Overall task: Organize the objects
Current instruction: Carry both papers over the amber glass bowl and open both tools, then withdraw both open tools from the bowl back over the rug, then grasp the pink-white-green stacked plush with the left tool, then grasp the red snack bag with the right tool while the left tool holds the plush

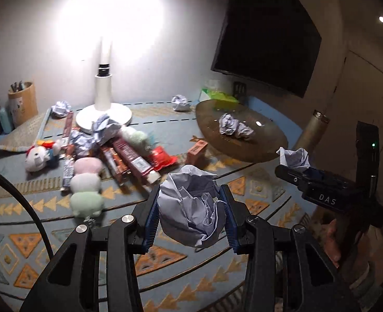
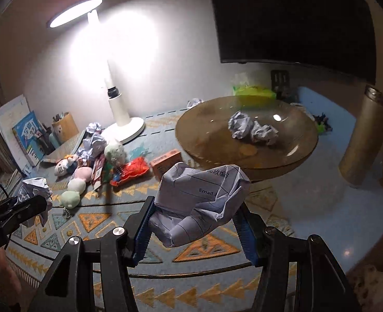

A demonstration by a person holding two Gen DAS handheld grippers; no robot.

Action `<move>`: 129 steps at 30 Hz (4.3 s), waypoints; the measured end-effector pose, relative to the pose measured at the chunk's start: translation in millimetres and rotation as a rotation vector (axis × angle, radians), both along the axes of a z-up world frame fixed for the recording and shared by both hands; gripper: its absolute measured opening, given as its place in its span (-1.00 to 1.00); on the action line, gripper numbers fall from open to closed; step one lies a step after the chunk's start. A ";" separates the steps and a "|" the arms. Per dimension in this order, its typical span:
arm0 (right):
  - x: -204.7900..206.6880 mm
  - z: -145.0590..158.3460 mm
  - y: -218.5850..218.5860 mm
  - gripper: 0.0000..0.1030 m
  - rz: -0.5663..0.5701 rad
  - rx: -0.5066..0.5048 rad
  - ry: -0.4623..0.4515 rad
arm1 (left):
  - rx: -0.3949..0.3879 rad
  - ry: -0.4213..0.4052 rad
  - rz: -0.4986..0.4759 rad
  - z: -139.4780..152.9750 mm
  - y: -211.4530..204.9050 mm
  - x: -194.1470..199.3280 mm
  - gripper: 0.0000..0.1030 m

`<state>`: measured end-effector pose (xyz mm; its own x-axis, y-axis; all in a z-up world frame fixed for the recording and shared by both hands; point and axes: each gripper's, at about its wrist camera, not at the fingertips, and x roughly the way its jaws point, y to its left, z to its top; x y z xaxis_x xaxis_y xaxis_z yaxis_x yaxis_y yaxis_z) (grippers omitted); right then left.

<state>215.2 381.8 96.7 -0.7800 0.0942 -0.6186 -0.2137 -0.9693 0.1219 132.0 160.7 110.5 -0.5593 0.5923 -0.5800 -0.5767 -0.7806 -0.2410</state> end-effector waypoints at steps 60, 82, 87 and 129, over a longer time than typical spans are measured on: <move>-115.0 -75.5 -121.5 0.77 0.285 0.185 -0.141 | -0.166 -0.184 0.608 -88.6 -135.3 -78.6 0.22; -114.6 -77.4 -122.5 0.77 0.313 0.168 -0.155 | -0.144 -0.146 0.492 -82.2 -122.8 -75.3 0.22; -116.6 -78.9 -119.8 0.77 0.315 0.147 -0.168 | -0.108 -0.131 0.412 -69.1 -105.4 -91.1 0.23; -213.5 -81.7 -93.4 0.26 0.143 -0.223 -0.236 | -0.125 -0.198 0.305 -93.7 -73.6 -120.2 0.23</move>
<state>1.6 288.4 15.0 -0.6086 -0.1638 -0.7764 -0.1250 -0.9464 0.2977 11.8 87.1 16.9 -0.5688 0.3342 -0.7515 -0.2656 -0.9394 -0.2167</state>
